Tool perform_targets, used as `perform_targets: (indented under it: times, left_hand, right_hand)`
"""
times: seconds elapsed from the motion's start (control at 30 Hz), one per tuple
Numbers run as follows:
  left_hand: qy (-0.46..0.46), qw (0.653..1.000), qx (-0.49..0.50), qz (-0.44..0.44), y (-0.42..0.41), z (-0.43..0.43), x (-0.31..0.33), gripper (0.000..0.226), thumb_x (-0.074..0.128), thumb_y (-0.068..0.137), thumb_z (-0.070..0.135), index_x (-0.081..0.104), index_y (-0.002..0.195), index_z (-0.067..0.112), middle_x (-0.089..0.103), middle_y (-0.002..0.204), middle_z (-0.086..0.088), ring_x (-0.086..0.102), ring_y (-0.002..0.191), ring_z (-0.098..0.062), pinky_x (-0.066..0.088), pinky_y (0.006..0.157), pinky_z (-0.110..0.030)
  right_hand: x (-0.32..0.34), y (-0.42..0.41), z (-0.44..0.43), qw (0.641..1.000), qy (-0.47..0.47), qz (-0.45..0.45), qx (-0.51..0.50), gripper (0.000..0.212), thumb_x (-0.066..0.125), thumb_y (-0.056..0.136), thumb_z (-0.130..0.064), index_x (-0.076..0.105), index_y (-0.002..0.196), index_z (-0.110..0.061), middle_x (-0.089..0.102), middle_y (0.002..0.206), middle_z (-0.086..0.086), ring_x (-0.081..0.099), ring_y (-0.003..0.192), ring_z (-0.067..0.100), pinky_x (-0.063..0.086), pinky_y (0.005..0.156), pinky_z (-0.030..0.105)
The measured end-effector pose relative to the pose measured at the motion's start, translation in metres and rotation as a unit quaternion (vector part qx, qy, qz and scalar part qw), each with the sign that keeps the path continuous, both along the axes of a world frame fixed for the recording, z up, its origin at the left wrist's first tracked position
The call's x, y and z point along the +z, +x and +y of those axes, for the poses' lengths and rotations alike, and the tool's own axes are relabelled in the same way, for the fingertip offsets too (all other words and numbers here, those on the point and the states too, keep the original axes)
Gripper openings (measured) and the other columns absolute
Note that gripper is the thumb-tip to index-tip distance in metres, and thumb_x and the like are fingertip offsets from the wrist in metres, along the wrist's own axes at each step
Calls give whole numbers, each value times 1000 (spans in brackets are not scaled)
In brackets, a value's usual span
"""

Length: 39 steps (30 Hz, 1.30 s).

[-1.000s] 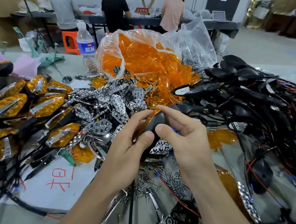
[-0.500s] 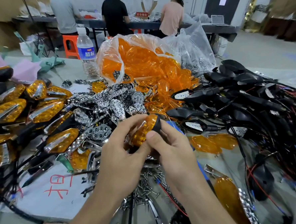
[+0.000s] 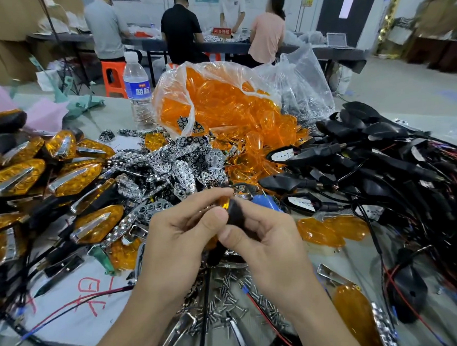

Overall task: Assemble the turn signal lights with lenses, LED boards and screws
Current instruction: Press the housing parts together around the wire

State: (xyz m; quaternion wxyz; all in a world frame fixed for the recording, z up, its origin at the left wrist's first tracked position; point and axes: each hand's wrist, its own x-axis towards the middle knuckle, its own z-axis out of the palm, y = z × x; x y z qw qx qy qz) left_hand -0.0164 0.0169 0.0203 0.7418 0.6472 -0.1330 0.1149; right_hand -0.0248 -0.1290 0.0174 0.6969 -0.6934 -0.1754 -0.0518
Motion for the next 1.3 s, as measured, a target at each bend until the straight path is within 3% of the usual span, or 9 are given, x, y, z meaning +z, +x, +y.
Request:
perform_targets:
  times: [0.13,0.27,0.63,0.73,0.8,0.93,1.1,1.2,1.3]
  left_hand:
    - [-1,1000,-8,12,1,3,4,26,75,81,21,83,104,31,81,100,-2,76,93,-14,56,77,-18]
    - [-20,1000,-15,15,3,4,4,28,80,77,29,84,104,27,81,98,-6,77,93,-18,57,79,-21]
    - [-36,999,-15,36,5,6,0,28,83,72,28,85,99,29,81,100,-6,77,96,-21,59,79,-24]
    - [11,999,15,34,4,1,0,27,75,79,23,83,99,39,81,98,2,78,93,-14,59,78,-21]
    - [64,998,15,22,2,0,1,29,76,83,36,79,109,47,80,105,12,76,99,-7,56,82,-16]
    - [156,986,-4,65,-4,0,-6,36,59,88,64,70,121,56,77,112,22,72,107,-1,59,91,-30]
    - [100,955,-164,225,-2,2,-1,22,63,99,21,83,104,28,81,104,-5,77,96,-23,61,80,-29]
    - [52,948,-196,246,0,3,-3,18,70,93,27,83,103,20,80,105,-13,77,93,-26,60,76,-26]
    - [16,960,-116,252,2,-2,-10,24,68,86,32,83,100,21,79,98,-15,77,87,-25,61,74,-27]
  right_hand:
    - [2,-2,1,1000,-13,-2,-10,11,69,96,-9,75,106,-11,74,94,15,69,91,34,58,83,56]
    - [2,-7,6,999,-22,-5,-37,16,69,93,-19,74,108,-22,77,94,8,71,94,34,59,83,55]
    - [2,-14,20,986,-120,-10,-116,38,77,80,-27,69,113,-45,76,90,-18,73,86,5,59,73,20]
    - [1,-12,24,992,-71,13,-102,37,75,79,-17,71,109,-37,78,93,-9,75,88,11,62,77,27]
    - [2,-10,23,995,-4,42,-93,40,75,76,-11,69,108,-36,78,95,-1,76,90,17,63,79,36]
    - [11,-3,1,971,154,123,-134,46,74,65,-9,68,102,-36,78,94,6,75,83,19,59,70,27]
    - [17,6,-35,913,331,209,-111,36,60,94,-18,66,128,-8,75,115,20,70,85,31,58,63,35]
    - [16,6,-40,908,319,263,-70,36,40,104,-20,64,127,-5,73,109,20,63,70,23,50,52,30]
    - [14,6,-33,922,235,306,-35,35,48,99,-23,70,113,0,71,98,23,59,64,21,45,47,28]
